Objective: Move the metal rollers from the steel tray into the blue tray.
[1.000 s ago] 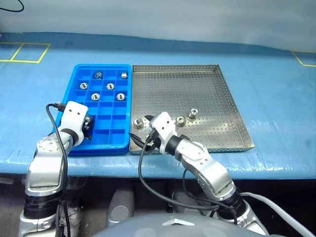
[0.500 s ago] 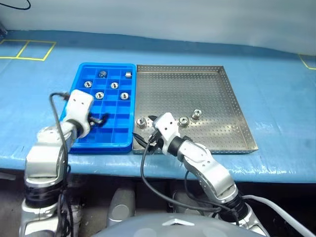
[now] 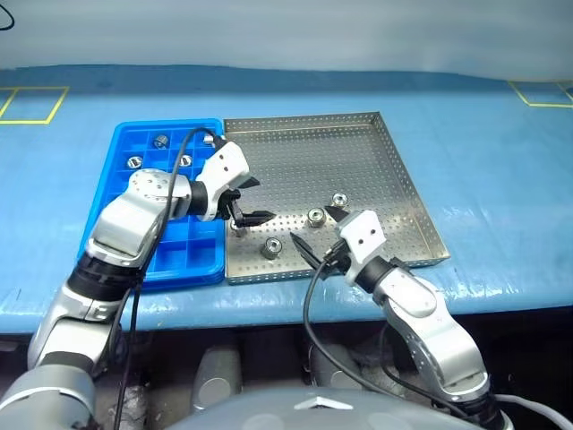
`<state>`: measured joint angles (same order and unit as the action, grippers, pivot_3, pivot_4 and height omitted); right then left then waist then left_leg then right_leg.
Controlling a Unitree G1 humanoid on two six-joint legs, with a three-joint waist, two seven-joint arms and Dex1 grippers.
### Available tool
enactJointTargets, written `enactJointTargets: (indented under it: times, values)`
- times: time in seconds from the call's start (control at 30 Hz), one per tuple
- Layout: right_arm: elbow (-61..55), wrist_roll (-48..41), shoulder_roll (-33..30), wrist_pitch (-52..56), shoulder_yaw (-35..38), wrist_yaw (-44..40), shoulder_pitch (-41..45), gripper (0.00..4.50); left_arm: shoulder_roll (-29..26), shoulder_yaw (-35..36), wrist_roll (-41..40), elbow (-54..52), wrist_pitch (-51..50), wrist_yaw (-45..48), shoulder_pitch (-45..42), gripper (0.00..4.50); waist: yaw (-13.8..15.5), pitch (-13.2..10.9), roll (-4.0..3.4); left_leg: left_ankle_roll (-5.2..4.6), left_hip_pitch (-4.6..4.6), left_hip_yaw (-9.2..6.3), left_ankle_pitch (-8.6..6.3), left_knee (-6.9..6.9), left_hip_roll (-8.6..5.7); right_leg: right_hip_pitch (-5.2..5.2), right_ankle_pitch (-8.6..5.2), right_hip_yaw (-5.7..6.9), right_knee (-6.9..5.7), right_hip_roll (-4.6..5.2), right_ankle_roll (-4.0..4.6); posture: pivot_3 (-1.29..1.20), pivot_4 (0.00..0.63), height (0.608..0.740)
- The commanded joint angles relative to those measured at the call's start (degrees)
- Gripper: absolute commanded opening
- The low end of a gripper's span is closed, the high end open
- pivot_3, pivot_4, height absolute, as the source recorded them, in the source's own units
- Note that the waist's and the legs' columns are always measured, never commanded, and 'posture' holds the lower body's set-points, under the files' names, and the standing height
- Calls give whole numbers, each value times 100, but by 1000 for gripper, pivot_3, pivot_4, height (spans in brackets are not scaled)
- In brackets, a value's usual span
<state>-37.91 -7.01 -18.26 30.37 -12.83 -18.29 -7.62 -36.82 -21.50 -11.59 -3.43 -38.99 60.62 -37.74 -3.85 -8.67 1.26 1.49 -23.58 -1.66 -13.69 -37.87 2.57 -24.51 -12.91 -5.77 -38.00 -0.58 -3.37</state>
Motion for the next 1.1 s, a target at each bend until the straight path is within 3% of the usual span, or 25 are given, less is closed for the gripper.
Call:
enactJointTargets:
  times: [0.03, 0.37, 0.63, 0.73, 0.93, 1.1]
  values:
    - [-369, -44, 49, -47, 63, 68, -124, 4500, 6, -584, 421, 683, 739, 728, -509, 4295, -15, 0, 0, 0, 0, 0, 0, -3, 0, 0, -1, 0, 0, 0, 2, -89, 150, 740]
    - [-403, -11, 120, -97, -73, 143, -362, 4500, 422, -1717, 1352, 2060, 2148, 2216, -1296, 4295, -128, 0, 0, -3, -2, 12, -1, -8, -1, -3, -2, -16, 0, -2, 3, -137, 150, 740]
    - [-344, 153, 263, -149, -204, 338, -403, 4500, 696, -1957, 1827, 2595, 2638, 2764, -1475, 4295, -242, 0, 0, -6, -2, 16, -3, -9, -1, -4, -3, -21, -1, -2, 3, -163, 150, 740]
    - [-308, 213, 309, -163, -231, 401, -390, 4500, 774, -1978, 1990, 2730, 2736, 2853, -1505, 3677, -294, 0, 0, -6, -2, 15, -3, -10, -1, -3, -2, -21, -1, -2, 2, -165, 150, 740]
    - [-274, 266, 357, -155, -251, 427, -345, 4500, 904, -1794, 2089, 2896, 2791, 2823, -1540, 1733, -358, 0, 0, -7, -2, 15, -3, -9, -1, -3, -2, -22, -1, -3, 1, -165, 150, 740]
    - [-282, 256, 242, -217, -382, 235, -185, 4500, 986, -1156, 1804, 2884, 2503, 2323, -1556, 1716, -368, 0, 0, -7, -4, 14, -3, -14, -1, -3, 0, -22, -3, -2, -2, -154, 150, 740]
